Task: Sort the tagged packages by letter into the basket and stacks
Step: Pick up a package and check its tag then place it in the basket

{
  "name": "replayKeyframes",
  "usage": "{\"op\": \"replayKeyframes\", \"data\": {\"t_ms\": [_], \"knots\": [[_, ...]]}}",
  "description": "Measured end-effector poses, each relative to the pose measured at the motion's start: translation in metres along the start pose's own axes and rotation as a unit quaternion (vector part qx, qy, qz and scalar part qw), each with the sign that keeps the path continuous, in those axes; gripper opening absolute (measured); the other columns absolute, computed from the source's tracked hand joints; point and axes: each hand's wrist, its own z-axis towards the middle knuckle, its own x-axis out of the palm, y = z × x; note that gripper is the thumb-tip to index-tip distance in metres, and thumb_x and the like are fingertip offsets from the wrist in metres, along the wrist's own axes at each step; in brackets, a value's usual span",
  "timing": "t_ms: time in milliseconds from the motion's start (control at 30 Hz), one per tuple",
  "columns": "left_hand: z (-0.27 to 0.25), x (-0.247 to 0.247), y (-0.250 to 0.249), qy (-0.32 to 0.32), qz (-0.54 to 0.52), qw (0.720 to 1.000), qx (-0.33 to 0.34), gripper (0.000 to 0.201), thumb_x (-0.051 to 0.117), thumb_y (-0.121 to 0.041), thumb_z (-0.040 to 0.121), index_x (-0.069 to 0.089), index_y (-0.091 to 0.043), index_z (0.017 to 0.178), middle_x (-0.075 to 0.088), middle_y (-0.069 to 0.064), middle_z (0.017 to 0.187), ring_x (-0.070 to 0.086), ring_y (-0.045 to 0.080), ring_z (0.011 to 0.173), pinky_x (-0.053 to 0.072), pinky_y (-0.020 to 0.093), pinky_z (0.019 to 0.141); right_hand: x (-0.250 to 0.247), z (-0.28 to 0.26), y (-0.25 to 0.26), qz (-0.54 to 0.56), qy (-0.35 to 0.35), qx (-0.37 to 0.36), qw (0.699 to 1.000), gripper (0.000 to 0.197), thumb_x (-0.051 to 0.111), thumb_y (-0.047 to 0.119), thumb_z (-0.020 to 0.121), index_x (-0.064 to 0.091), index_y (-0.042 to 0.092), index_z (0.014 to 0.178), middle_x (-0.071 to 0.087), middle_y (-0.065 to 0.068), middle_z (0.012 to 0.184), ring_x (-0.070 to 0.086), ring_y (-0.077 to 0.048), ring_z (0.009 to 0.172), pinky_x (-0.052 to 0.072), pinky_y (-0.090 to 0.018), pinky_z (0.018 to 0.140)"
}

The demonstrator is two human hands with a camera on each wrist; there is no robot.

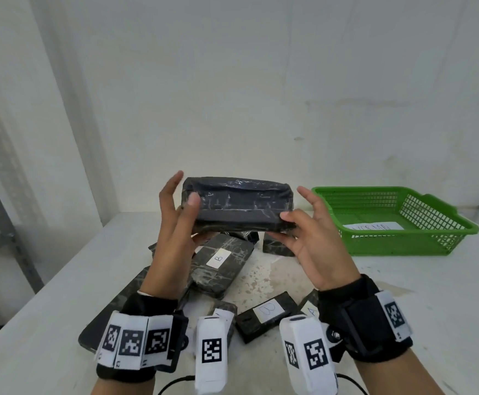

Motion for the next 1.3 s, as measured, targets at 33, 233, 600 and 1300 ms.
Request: {"op": "replayKeyframes", "data": {"t_ms": [33,233,600,1300], "knots": [[0.001,0.001,0.000,-0.012,-0.006,1.000,-0.006,0.057,0.049,-0.055,0.090,0.033,-0.044,0.143,0.072,-0.019,0.107,0.069,0.010,0.104,0.055,0.037,0.090,0.000,0.001,0.000,-0.006,-0.001,0.006,1.000,0.052,0.047,-0.007,0.094,0.043,0.023,0.136,0.062,-0.008,0.085,0.061,-0.019,0.089,0.054,-0.044,0.091],[0.007,-0.004,0.006,-0.017,0.047,0.997,-0.052,0.023,0.042,-0.014,0.104,0.063,-0.014,0.112,0.072,-0.003,0.091,0.069,0.011,0.084,0.056,0.040,0.082,-0.004,0.002,-0.002,-0.092,0.017,0.027,0.995,0.030,0.054,0.018,0.098,0.060,0.026,0.126,0.070,0.003,0.103,0.069,-0.012,0.094,0.053,-0.053,0.096],[0.010,-0.003,0.009,-0.041,0.022,0.996,-0.075,0.021,0.057,-0.022,0.098,0.066,-0.007,0.108,0.075,0.005,0.095,0.072,0.019,0.090,0.057,0.035,0.080,-0.005,0.005,-0.004,-0.176,0.032,-0.052,0.982,0.022,0.060,0.033,0.093,0.069,0.013,0.097,0.069,-0.010,0.098,0.063,-0.020,0.096,0.046,-0.052,0.103],[0.003,0.018,0.013,-0.069,0.061,0.995,-0.025,0.032,0.076,-0.037,0.080,0.067,-0.013,0.099,0.075,0.006,0.098,0.072,0.026,0.096,0.055,0.055,0.090,-0.002,0.016,-0.012,-0.251,-0.068,-0.138,0.956,0.024,0.075,0.030,0.084,0.059,0.012,0.081,0.067,-0.004,0.081,0.065,-0.018,0.078,0.058,-0.041,0.078]]}}
